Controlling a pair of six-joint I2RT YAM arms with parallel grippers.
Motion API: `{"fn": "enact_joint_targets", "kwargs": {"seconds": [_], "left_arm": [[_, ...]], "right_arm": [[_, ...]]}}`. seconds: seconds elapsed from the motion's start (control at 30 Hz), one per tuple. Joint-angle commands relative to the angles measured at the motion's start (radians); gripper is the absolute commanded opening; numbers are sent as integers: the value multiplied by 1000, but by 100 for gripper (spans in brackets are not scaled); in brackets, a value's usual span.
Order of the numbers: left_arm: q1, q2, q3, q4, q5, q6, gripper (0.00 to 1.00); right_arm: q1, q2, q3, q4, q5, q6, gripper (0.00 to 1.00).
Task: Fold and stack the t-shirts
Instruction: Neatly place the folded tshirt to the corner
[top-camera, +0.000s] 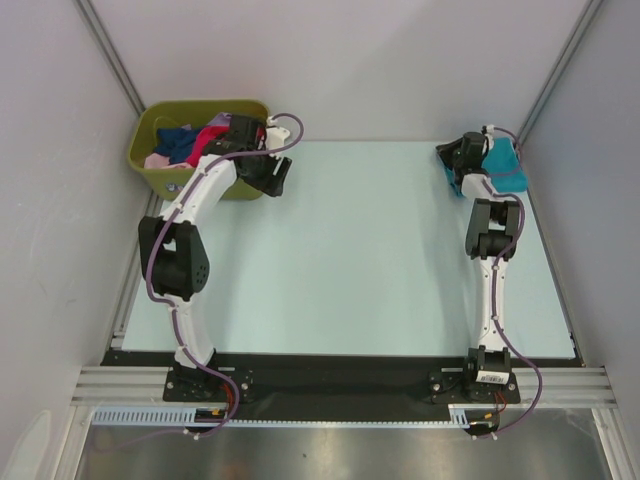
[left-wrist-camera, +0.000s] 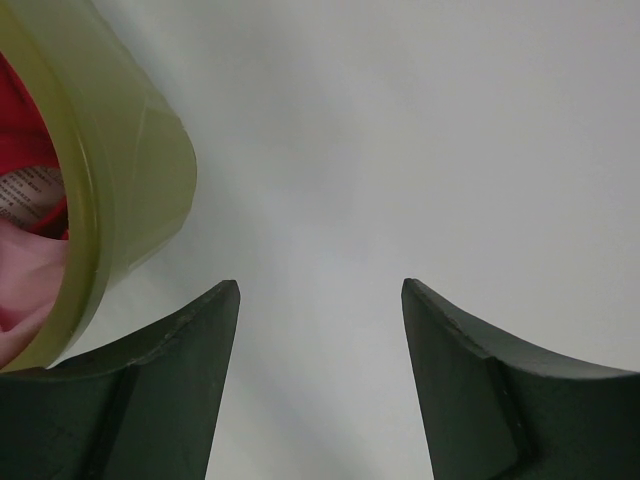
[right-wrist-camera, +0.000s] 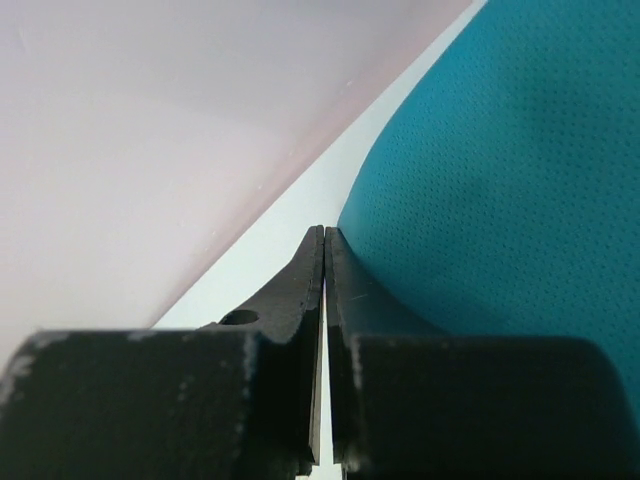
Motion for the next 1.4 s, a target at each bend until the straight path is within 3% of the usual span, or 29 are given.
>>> {"fn": "enact_joint_targets", "kwargs": {"seconds": [0.0,0.17,0.27,0.37,0.43,0.53,0.97,1.27,1.37], "left_arm": [[14,-41,2,-1,20,22,72],[14,-53,6,-6,28,21,72],[14,-68,3,-7,32,19,72],[14,-84,-6,-3,45,18,72],[14,-91,-17,3,52,15,72],[15,-97,-20,8,61,10,72],[15,-117,-33,3,46,16,72],[19,-114,-24,-4,32,30,72],[19,-120,-30,-4,35,28,72]], "right_arm": [[-8,-14,60,32,13,13,0],[-18,-101,101,9,-62,-18,0],[-33,-278,-67,29,-84,-39,0],[-57,-468,-418,157,-58,-12,0],[-70,-527,-582,194,-38,-15,0],[-80,-560,-693,188,-52,11,0],[-50,-437,-762,251,-56,116,0],[-8,-362,-718,286,-49,185,0],[-5,-376,-666,218,-53,148,0]]}}
